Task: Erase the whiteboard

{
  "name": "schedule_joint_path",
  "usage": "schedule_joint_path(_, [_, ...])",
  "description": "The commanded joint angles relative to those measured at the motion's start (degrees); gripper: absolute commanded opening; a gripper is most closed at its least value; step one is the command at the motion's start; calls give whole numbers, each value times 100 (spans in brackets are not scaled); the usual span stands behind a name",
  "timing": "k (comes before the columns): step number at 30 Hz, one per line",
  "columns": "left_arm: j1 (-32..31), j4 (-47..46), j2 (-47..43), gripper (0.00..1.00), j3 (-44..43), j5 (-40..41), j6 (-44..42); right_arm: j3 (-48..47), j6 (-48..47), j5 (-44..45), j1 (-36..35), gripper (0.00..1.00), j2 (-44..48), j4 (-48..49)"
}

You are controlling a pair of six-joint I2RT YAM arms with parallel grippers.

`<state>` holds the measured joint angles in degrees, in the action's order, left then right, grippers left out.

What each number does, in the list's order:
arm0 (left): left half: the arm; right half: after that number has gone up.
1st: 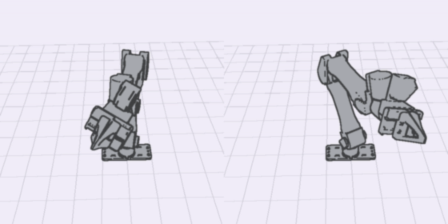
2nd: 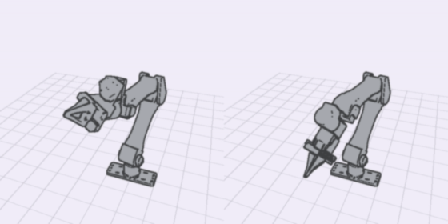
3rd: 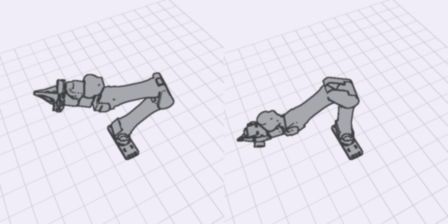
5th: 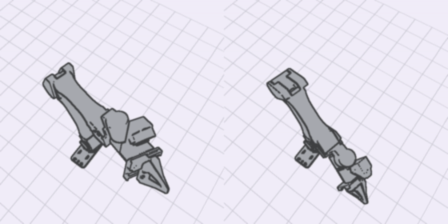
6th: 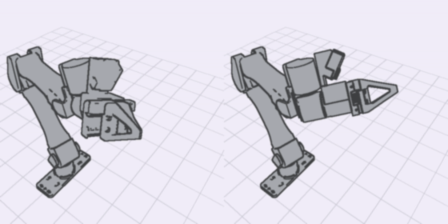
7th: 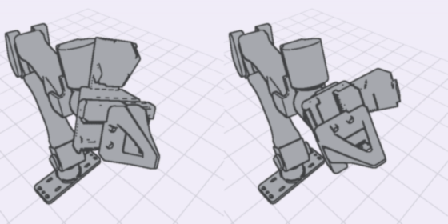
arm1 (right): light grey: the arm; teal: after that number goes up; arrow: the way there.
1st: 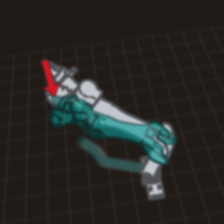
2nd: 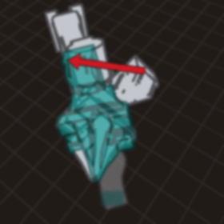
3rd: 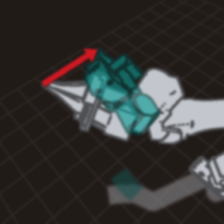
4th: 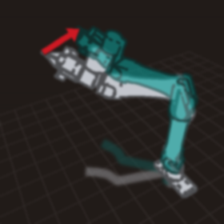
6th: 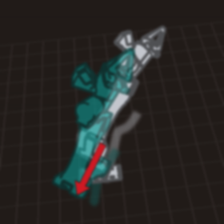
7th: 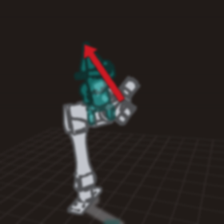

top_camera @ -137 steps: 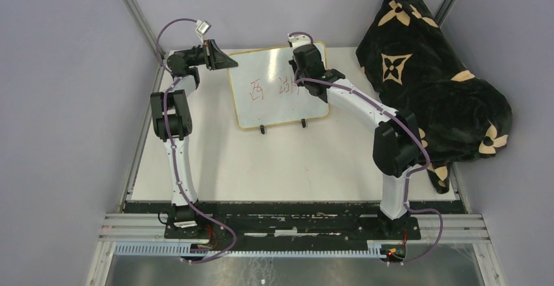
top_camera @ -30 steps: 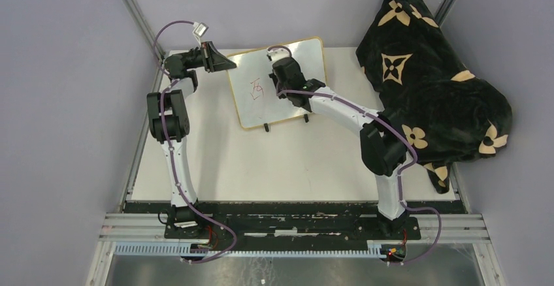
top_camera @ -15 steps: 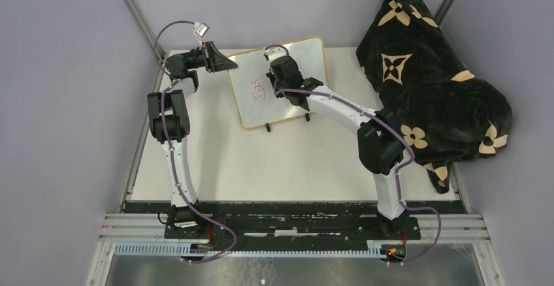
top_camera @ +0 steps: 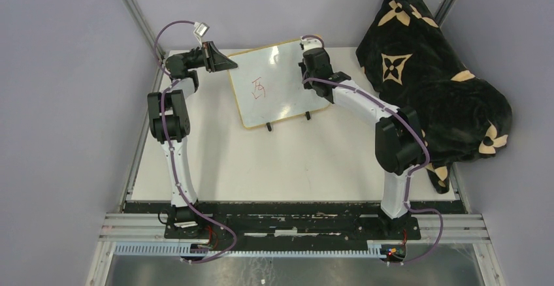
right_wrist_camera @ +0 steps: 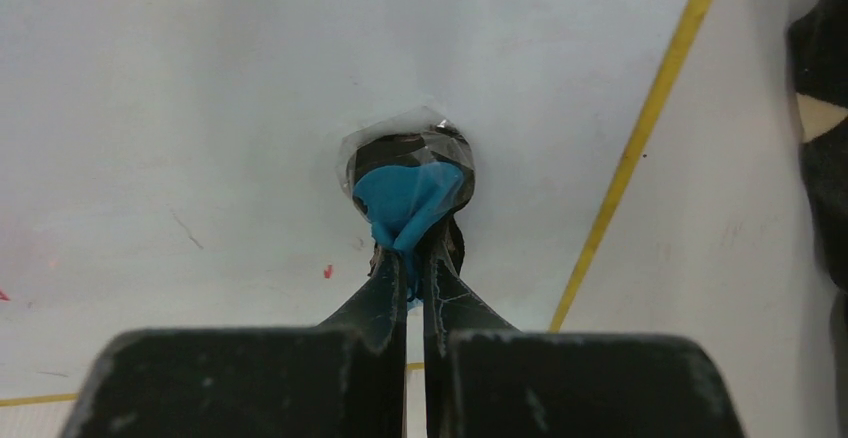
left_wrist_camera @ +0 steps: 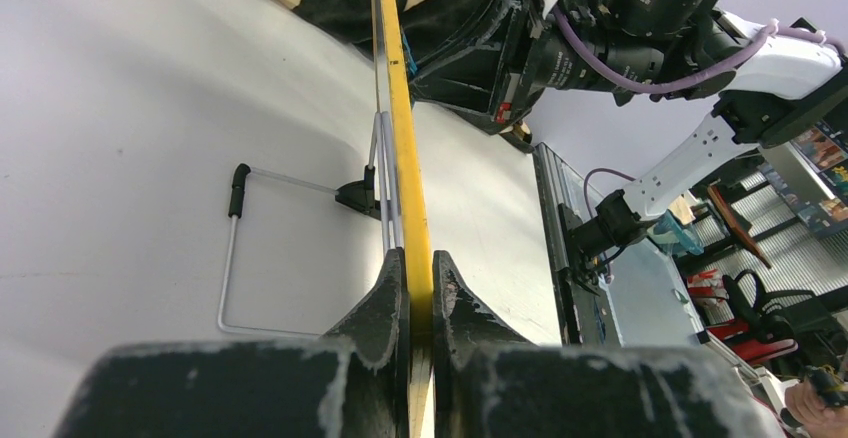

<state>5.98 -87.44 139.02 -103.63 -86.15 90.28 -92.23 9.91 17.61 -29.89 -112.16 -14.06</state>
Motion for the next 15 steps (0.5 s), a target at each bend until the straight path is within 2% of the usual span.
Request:
schedule_joint_path(1, [-15, -1157, -331, 3, -23, -763, 183, 237, 8, 551, 284, 1, 154, 251])
schedule_joint_path(6, [-20, -1155, -313, 3, -5, -763, 179, 634, 295, 51, 247, 1, 274, 472])
schedule_joint_path(15, [-22, -1153, -315, 3, 9, -759, 174, 681, 310, 195, -396, 1, 212, 615])
